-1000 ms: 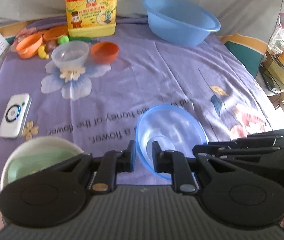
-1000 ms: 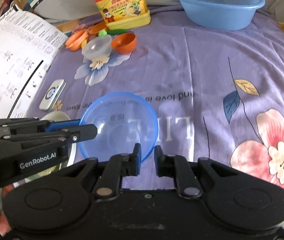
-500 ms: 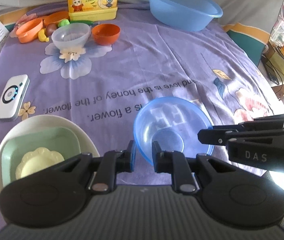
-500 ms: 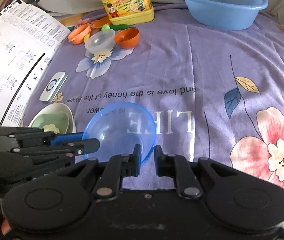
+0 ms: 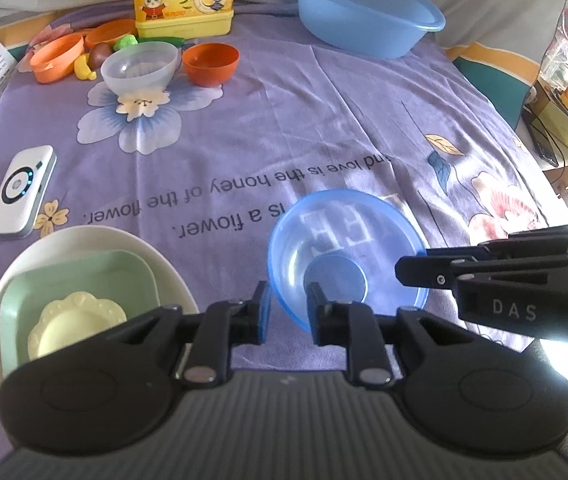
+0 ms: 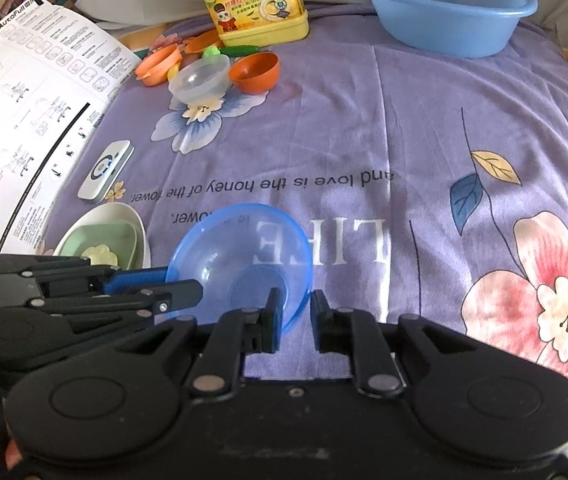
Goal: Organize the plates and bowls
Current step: 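Carry the blue bowl beside the plate stack, lower it, open right tool, then move the right tool to the clear plastic bowl rim and close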
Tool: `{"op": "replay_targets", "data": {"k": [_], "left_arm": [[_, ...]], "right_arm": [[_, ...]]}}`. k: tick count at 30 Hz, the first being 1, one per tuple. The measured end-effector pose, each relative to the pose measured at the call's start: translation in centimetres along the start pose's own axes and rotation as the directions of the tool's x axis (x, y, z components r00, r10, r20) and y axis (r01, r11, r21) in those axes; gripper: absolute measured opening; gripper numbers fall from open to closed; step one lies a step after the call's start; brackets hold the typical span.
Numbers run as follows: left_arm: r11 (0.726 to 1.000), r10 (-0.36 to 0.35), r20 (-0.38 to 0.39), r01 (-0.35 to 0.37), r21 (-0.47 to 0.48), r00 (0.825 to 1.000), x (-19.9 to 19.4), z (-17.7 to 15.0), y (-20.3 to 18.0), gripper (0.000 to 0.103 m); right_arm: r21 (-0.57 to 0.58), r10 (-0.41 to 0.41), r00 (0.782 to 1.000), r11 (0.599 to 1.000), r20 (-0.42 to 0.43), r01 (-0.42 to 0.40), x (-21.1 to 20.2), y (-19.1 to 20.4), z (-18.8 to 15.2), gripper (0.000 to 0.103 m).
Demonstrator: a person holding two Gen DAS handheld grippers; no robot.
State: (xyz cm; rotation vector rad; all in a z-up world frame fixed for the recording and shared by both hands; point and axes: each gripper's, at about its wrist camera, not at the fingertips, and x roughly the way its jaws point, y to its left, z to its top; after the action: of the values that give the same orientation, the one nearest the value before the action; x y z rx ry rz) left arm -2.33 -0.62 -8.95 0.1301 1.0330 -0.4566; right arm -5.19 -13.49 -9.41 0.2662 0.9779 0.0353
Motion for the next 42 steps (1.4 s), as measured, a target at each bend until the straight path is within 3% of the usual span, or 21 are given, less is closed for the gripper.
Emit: {"op": "replay_targets", "data": {"k": [2, 7, 10, 21, 35, 42], "left_arm": [[1.0, 0.019, 0.01, -0.019, 0.008, 1.0, -0.2, 0.0, -0.1, 0.044], [0.994, 0.104, 0.064, -0.105, 0.013, 0.993, -1.5, 0.0, 0.3, 0.08], [0.99, 0.141, 0.1, -0.14, -0.009, 0.985, -2.5, 0.1, 1.0, 0.101], [0.988, 0.154, 0.118, -0.15, -0.042, 0.981, -3.7, 0.8, 2.4, 0.103], [0.983, 0.18, 0.125, -0.174, -0.063, 0.976, -3.8, 2.0, 4.2, 0.103], [0.971, 0.229, 0.137, -0.215, -0.108, 0.964, -3.5, 3.9, 6.9, 0.103]], "right_arm": [[0.005, 0.001, 1.0, 1.0, 0.008, -0.001, -0.2, -0.1, 0.0, 0.044], [0.028, -0.029, 0.998, 0.999, 0.057, 0.028, -1.2, -1.0, 0.4, 0.079], [0.045, -0.037, 0.996, 0.998, 0.083, 0.034, -1.9, -1.5, 0.6, 0.091], [0.05, -0.065, 0.992, 0.997, 0.105, 0.06, -2.3, -1.8, 1.1, 0.103], [0.01, -0.064, 0.991, 0.998, 0.114, 0.063, -1.5, -0.4, 3.7, 0.103], [-0.011, -0.036, 0.991, 0.999, 0.13, 0.038, -0.5, 1.1, 6.4, 0.103]]}}
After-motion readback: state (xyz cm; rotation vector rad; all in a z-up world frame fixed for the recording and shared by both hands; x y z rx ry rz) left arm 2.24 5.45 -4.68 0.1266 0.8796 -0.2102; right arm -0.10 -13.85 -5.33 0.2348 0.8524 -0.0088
